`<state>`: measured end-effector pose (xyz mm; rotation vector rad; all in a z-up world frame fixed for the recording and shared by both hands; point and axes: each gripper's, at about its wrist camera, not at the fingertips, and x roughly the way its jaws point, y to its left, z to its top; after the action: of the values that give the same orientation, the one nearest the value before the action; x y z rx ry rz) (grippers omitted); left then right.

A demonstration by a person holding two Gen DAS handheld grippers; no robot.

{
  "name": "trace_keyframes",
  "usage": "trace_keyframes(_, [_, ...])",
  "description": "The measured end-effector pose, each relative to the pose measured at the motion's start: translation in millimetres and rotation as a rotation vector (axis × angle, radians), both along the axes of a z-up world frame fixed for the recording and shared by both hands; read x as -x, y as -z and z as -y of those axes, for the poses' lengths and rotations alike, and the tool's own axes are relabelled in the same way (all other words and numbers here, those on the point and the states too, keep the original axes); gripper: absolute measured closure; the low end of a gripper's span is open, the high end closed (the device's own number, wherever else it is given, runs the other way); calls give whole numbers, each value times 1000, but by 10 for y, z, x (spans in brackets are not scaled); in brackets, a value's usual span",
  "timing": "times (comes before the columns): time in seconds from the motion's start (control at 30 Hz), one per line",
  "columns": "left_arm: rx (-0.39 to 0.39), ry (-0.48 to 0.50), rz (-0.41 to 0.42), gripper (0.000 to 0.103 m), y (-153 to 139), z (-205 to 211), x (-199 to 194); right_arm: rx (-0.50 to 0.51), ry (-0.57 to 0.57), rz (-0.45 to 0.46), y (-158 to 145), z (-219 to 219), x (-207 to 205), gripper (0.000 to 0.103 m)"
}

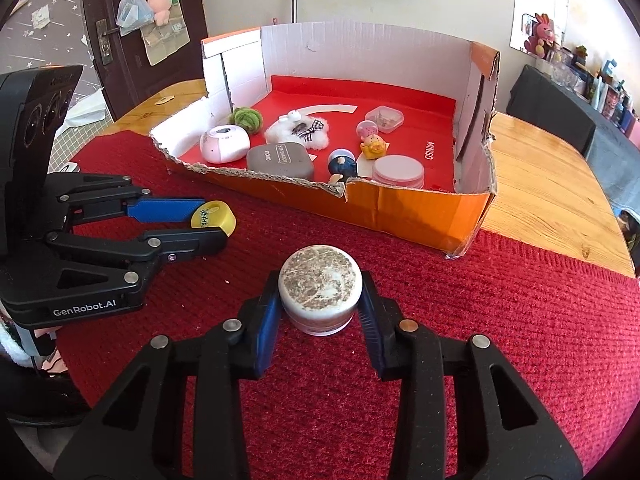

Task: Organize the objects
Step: 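Grasp the yellow tin with left tool while right tool grasps the cream jar, then carry the yellow tin and cream jar into the box with both tools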

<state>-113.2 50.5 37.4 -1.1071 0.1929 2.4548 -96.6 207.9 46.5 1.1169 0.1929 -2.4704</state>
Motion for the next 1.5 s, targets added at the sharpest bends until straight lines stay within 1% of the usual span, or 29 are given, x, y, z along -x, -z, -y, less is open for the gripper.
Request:
trace_keyframes(0.23, [-23, 0, -34, 72, -150, 63, -124, -2, -13, -31, -155, 46, -100, 68])
trace_keyframes(0.87, [-59, 7, -99, 72, -431, 158, -380, -5, -27, -85, -400, 148, -286, 68])
trace_keyframes(1.1, [-68, 3, -107, 72, -472, 203, -413, 3, -28, -73, -406, 154, -284, 68])
trace_keyframes(1.5, [-78, -9, -121, 72, -590, 265, -368, 3, -46, -89, -500, 201, -232, 68])
